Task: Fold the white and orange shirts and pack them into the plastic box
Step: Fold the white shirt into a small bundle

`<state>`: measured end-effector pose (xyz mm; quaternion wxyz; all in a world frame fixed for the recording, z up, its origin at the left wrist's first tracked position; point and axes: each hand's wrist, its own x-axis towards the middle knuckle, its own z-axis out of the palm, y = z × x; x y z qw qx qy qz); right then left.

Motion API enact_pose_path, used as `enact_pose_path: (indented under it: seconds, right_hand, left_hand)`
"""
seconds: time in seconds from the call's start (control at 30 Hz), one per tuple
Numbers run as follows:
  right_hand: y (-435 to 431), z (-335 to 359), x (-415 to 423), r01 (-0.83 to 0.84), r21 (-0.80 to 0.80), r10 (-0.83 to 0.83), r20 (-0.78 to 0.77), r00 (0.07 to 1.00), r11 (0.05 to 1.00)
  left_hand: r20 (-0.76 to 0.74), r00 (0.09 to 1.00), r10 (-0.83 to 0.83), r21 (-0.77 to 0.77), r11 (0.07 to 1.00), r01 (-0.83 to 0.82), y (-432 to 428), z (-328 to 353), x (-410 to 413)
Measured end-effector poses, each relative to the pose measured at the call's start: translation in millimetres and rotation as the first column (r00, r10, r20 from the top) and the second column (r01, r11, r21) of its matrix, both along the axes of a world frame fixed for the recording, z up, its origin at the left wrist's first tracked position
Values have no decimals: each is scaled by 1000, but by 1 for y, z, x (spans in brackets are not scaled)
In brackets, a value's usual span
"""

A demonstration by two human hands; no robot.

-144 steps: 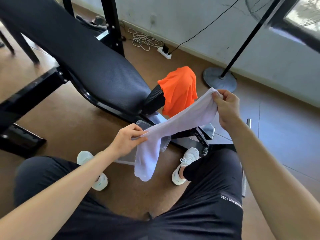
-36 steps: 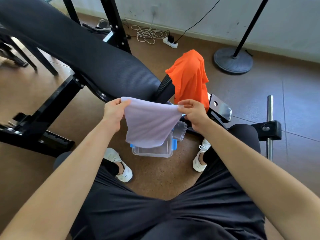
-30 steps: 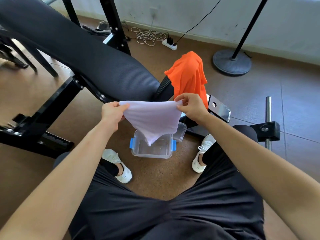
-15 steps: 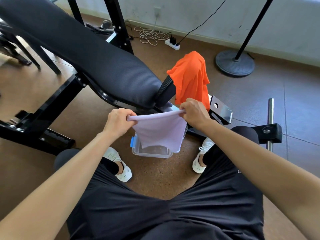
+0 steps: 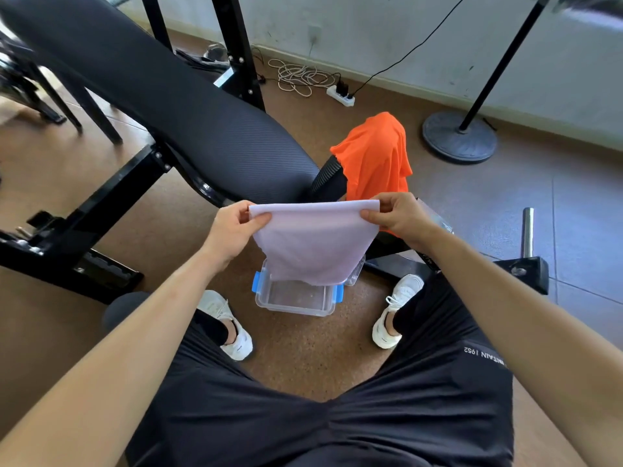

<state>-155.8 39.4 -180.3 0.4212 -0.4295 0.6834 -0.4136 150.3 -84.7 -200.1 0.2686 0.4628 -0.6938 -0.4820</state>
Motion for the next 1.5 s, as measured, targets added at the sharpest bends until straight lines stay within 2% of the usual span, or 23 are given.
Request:
enact_pose_path:
  seconds: [0.13, 0.27, 0.43, 0.53, 0.7, 0.83, 0.93, 1.1, 1.17, 1.23, 1.33, 1.4, 1.5]
  right_hand:
    - [8, -11, 7, 37, 16, -37, -25, 999, 999]
    - [14, -24, 25, 188, 9, -187, -44, 981, 982]
    - [19, -26, 54, 343, -43, -346, -67, 936, 938]
    - [23, -18, 74, 286, -101, -296, -109, 949, 953]
    - [24, -10, 93, 167, -146, -183, -101, 978, 975]
    - [27, -6, 101, 128, -169, -136, -40, 990, 977]
    - [30, -4, 98, 143, -181, -153, -48, 987, 973]
    - [27, -4, 84, 89, -202, -119, -146, 982, 975]
    - [26, -2, 76, 36, -203, -62, -125, 990, 978]
    - [25, 4, 69, -4, -193, -15, -98, 995, 981]
    - [26, 12, 60, -75, -173, 59, -92, 994, 982]
    - [29, 18, 56, -133, -169, 122, -77, 990, 977]
    - [32, 27, 52, -209, -163, 215, 24, 976, 964]
  left_hand:
    - [25, 996, 85, 20, 996, -85, 12, -9, 3]
    - [54, 977, 208, 4, 978, -208, 28, -13, -2]
    - [50, 974, 222, 46, 974, -224, 45, -14, -13]
    - [34, 989, 144, 61, 987, -146, 57, -6, -25]
    - [-92, 994, 64, 102, 993, -55, 72, 15, -46]
    - [-193, 981, -22, 144, 988, 50, 77, 32, -53]
    - [-266, 955, -132, 281, 937, 208, 80, 45, -53]
    - [-213, 919, -332, 373, 842, 391, 77, 50, -44]
    - [-230, 922, -311, 381, 843, 380, 73, 51, -40]
    - [-240, 941, -239, 334, 890, 311, 68, 48, -36]
    - [-174, 979, -104, 129, 983, 128, 63, 34, -30]
    - [-124, 991, -57, 43, 997, 63, 64, 22, -28]
    - [-161, 973, -167, 100, 978, 185, 66, 9, -30]
